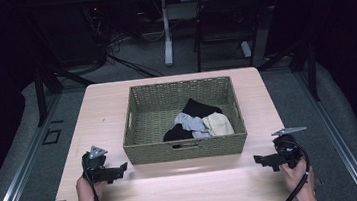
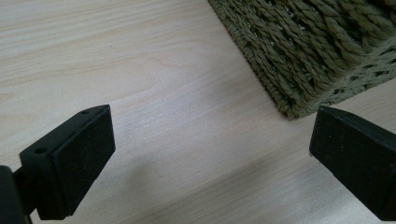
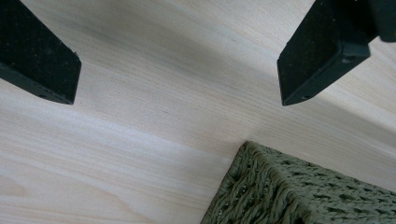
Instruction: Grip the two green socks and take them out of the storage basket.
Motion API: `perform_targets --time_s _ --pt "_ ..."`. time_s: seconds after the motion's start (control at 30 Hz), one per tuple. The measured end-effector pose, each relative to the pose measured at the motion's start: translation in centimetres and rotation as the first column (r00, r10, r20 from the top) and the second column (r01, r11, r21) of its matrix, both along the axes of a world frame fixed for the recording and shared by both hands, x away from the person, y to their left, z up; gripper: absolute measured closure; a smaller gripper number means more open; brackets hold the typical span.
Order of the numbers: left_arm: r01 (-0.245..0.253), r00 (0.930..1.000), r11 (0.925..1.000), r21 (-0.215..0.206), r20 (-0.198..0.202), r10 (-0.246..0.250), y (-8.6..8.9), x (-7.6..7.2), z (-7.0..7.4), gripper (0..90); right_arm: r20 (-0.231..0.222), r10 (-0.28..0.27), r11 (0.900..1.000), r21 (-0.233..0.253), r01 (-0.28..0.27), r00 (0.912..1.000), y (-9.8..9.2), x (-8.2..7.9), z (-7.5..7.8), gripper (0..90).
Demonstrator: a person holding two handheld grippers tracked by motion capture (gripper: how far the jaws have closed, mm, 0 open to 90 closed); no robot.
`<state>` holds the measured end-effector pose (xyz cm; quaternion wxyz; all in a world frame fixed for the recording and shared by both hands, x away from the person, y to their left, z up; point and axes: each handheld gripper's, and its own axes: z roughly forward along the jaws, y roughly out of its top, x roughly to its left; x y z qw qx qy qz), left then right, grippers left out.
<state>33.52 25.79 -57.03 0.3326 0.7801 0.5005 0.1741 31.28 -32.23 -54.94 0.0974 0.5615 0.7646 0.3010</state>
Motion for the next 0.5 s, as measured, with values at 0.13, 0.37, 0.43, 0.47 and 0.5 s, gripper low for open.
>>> perform_targets --time_s 0.13,0.37,0.43,0.47,0.5 --pt "0.005 1.0000 1.0000 0.004 0.000 -0.005 0.00 -0.05 0.05 0.2 -0.013 0.004 1.000 -0.010 -0.004 0.9999 0.20 -0.01 -0.03 0.0" --pt "0.006 1.0000 1.0000 0.004 0.006 -0.006 -0.16 -0.12 0.11 0.3 -0.007 0.011 1.000 -0.029 -0.011 0.9999 0.34 -0.19 0.29 0.0" --pt "0.005 1.0000 1.0000 0.003 0.007 -0.005 -0.16 -0.07 0.10 0.2 -0.001 0.011 0.999 -0.035 -0.011 0.9999 0.45 -0.15 0.27 0.0" --pt "0.006 1.0000 1.0000 0.003 0.005 -0.006 -0.21 -0.04 0.05 0.2 -0.012 0.027 0.999 -0.043 -0.027 0.9996 0.56 0.01 0.24 0.0" --pt "0.007 1.0000 1.0000 0.003 0.004 -0.007 -0.20 -0.04 0.04 0.3 -0.023 0.032 0.998 -0.051 -0.033 0.9992 0.66 0.08 0.22 0.0"
